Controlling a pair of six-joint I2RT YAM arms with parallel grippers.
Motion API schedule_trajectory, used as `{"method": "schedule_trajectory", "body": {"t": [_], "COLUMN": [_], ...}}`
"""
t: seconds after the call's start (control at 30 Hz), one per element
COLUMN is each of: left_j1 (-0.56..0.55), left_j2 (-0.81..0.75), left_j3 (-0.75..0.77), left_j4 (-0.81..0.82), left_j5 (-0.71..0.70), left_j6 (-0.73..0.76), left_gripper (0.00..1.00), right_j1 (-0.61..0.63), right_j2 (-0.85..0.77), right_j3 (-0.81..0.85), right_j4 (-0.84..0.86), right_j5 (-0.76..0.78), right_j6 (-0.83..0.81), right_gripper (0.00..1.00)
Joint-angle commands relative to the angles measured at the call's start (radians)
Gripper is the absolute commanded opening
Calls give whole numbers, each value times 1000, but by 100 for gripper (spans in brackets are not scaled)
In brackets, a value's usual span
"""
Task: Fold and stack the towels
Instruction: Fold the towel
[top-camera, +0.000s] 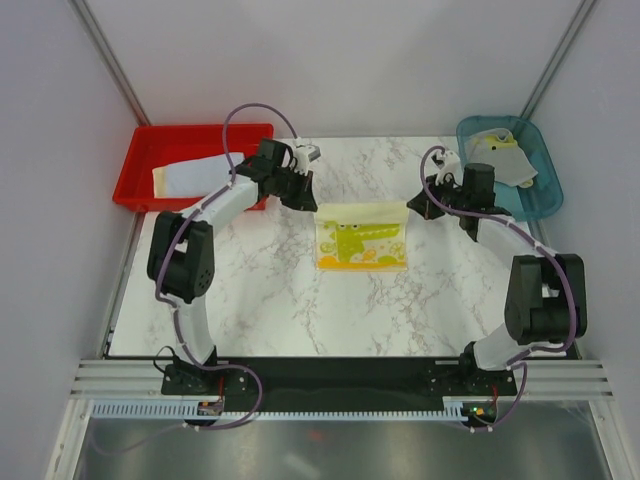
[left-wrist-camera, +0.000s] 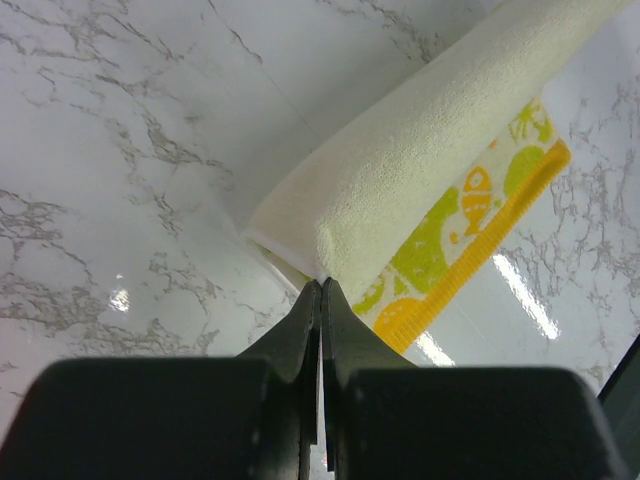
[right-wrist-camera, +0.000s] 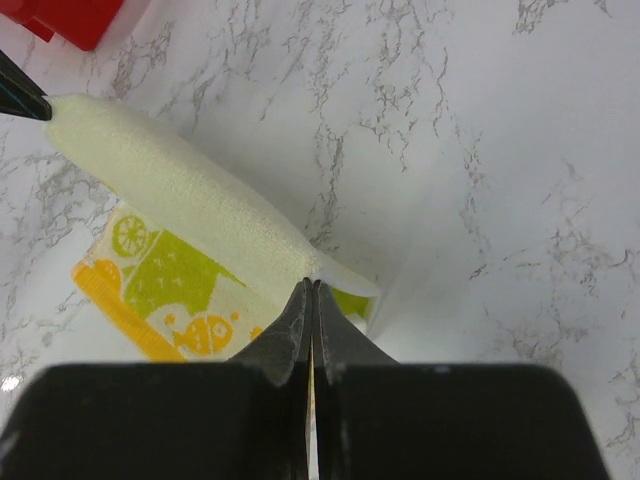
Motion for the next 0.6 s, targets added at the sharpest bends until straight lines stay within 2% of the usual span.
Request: {"method": "schedule_trajectory", "body": {"t": [0.0,0.17,0.57], "left_j1": [-17,-40,-95], "left_j2": [-96,-191,-304], "left_j3": [-80,-239,-433], "left_j4": [78,139,176], "left_j5": [7,-10,-42], "left_j6": [-28,-83,-152], "left_gripper": [2,2,3], "right_j1": [-3,-3,-1], "right_j2": [-86,-165,-290], "right_j3": [-61,-139,-282], "right_j4": [112,112,-49], "right_j5": [12,35,55], "right_j6": [7,69,215], "right_gripper": [0,0,0]}}
